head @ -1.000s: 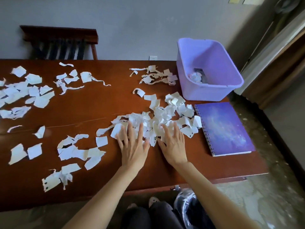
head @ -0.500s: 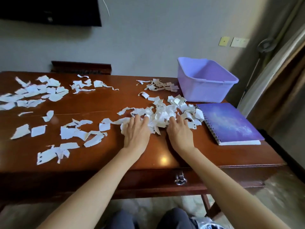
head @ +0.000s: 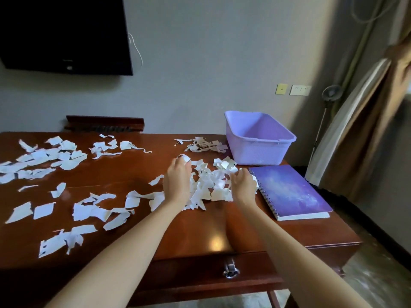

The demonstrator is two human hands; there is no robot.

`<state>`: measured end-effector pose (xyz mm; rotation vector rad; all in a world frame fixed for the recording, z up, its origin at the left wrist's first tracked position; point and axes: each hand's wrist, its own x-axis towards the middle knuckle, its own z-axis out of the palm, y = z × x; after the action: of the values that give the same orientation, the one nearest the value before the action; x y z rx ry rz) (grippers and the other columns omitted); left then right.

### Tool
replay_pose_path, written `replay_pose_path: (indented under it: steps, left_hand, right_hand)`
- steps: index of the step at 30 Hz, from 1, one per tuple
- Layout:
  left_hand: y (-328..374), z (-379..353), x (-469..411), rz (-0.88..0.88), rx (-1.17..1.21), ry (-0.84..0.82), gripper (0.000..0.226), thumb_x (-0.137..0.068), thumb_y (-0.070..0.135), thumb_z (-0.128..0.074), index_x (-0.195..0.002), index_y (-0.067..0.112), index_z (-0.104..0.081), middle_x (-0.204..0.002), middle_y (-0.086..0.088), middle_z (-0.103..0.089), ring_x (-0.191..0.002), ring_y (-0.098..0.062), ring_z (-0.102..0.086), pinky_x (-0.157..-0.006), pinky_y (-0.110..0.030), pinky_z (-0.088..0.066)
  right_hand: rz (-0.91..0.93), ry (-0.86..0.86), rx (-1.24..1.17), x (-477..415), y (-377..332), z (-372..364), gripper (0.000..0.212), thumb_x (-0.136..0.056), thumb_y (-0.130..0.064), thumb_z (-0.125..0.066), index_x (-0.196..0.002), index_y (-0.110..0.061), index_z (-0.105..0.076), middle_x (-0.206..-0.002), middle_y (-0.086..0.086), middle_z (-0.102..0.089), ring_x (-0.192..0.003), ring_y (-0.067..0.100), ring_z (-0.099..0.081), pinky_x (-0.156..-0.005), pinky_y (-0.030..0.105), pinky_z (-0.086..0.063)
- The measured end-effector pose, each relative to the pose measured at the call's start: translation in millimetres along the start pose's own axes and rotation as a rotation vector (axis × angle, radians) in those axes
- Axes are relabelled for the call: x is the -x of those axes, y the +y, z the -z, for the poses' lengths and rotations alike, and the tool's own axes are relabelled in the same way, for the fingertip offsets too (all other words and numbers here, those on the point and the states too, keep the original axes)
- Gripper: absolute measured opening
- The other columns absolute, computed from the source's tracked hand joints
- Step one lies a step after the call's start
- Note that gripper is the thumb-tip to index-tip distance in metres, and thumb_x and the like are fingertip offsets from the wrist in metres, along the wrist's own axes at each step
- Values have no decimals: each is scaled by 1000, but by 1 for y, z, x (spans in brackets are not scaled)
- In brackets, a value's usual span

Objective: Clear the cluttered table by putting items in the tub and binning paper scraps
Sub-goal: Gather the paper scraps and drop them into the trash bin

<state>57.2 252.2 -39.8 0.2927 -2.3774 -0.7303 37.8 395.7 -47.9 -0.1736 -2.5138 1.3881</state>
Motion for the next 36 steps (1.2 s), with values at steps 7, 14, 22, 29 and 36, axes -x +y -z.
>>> replay_pose_path:
  steps: [7,14,22,29,36]
  left_hand:
    - [54,24,-24,129,461,144,28,-97,21,-47,-87,-1,-61,-77,-5,-58,-73,-16,-50,-57,-23,-37]
    - [102,31,31,338,884,-74,45,-91,18,-51,-50,15,-32,-44,5,-31,-49,-14,-25,-50,-26,-22]
    - [153,-21,167,476,1087,-486,41,-90,13,-53,-51,15,-43,-47,2,-38,-40,-10,-30,-36,-13,-24]
    - [146,-89,287,748,858,-838,33,-91,13,-50,-58,12,-45,-51,1,-46,-42,-10,-40,-40,-17,-32]
    - [111,-172,337,973,479,-995,27,-90,13,-48,-63,12,-43,-59,-1,-39,-42,-16,-32,-34,-15,-24]
  right_hand:
    - [-12,59,-317,-12,-30,24,41,-90,-14,-48,-56,-16,-27,-58,7,-37,-51,22,-33,-48,26,-30]
    - [-55,79,-531,31,-8,81,34,-92,-19,-55,-64,-16,-36,-55,2,-39,-40,9,-32,-40,21,-26]
    - [-148,244,-545,137,96,154,26,-92,-20,-58,-69,-15,-49,-52,1,-45,-36,5,-35,-36,15,-27]
    - [-647,165,-491,199,228,163,30,-92,-10,-55,-64,-13,-46,-53,-1,-44,-35,4,-39,-34,13,-28]
    - [-1095,-50,-388,204,351,128,33,-94,-4,-50,-63,-10,-42,-51,4,-40,-37,9,-34,-28,12,-21]
